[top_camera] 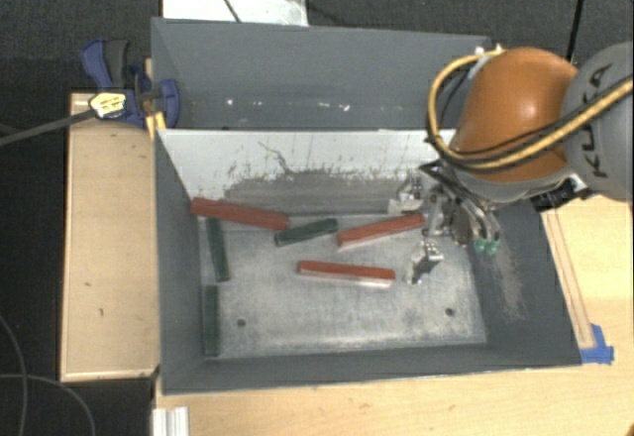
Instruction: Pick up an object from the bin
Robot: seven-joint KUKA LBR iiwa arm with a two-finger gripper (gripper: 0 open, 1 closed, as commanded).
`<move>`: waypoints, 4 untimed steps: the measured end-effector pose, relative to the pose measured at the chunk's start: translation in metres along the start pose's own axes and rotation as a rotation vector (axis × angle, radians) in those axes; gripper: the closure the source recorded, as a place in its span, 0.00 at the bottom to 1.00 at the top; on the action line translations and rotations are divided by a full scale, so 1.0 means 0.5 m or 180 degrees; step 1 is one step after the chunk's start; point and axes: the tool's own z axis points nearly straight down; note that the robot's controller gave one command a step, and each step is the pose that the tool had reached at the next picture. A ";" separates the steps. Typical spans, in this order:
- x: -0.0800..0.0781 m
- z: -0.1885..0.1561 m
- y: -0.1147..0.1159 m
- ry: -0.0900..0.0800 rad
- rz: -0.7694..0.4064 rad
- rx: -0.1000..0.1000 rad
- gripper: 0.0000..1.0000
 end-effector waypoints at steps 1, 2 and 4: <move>-0.022 0.096 0.003 -0.0025 -0.0002 0.0000 0.00; -0.051 0.255 0.022 -0.0006 0.0911 0.0000 1.00; -0.048 0.258 0.023 0.0005 0.0905 0.0000 0.00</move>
Offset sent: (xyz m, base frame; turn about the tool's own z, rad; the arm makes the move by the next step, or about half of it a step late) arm 0.0230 0.0114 -0.1322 0.2857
